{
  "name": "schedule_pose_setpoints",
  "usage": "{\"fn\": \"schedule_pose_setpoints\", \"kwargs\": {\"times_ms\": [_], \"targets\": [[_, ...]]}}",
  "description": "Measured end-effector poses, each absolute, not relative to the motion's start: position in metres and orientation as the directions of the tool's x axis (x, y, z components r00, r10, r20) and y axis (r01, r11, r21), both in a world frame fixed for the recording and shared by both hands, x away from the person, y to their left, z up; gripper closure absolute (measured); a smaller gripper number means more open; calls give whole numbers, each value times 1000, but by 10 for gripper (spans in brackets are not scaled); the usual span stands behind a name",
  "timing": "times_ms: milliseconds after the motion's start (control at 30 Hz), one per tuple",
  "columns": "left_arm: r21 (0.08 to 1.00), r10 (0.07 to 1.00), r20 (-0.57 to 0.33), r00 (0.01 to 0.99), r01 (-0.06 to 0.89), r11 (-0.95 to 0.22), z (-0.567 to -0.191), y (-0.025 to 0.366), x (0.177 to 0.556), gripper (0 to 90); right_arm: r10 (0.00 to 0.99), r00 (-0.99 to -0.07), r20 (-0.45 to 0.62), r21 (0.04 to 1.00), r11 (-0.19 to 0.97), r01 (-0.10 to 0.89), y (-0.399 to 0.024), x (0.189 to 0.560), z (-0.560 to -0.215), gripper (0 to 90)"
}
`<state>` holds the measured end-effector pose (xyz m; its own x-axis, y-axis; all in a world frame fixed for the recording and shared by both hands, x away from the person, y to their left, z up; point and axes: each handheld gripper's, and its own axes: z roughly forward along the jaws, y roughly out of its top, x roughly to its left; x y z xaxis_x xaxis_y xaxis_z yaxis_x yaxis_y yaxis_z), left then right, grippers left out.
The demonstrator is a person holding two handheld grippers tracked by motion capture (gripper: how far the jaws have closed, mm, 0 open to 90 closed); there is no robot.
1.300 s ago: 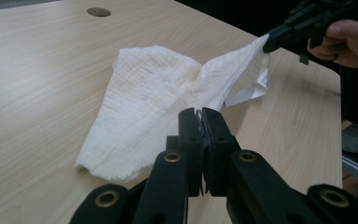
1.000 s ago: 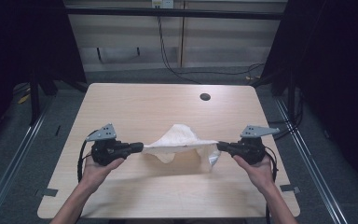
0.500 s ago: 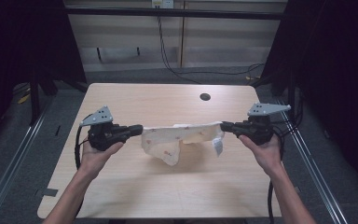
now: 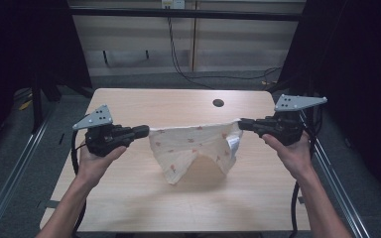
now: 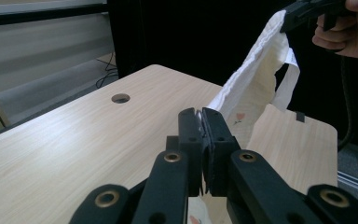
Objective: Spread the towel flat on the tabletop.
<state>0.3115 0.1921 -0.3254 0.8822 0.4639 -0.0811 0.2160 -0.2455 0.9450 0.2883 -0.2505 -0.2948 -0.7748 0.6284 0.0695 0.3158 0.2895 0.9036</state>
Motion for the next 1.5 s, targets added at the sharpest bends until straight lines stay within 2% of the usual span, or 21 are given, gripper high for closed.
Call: {"fn": "schedule_pose_setpoints", "kwargs": {"times_ms": [333,433,533,733,1000,1300,1500], "targets": [[964,444,-31,896,144,-224,-298,198,282,879,555,-832,24,926,301,228,-240,250,-269,897],[963,454,-24,891,142,-227,-300,198,278,880,540,-841,17,923,316,222,-236,241,-273,897],[952,472,-44,881,180,-247,-313,197,286,880,547,-837,28,916,322,241,-237,242,-282,897],[929,507,-104,855,265,-257,-341,189,320,879,609,-788,85,886,316,339,-250,273,-325,897],[906,539,-169,825,346,-245,-364,181,348,879,640,-762,101,860,328,390,-254,308,-346,896],[884,558,-191,807,389,-260,-382,190,352,878,640,-758,124,840,338,423,-248,333,-366,896],[853,583,-230,779,450,-264,-413,185,379,877,667,-733,134,815,346,465,-242,356,-392,892]]}}
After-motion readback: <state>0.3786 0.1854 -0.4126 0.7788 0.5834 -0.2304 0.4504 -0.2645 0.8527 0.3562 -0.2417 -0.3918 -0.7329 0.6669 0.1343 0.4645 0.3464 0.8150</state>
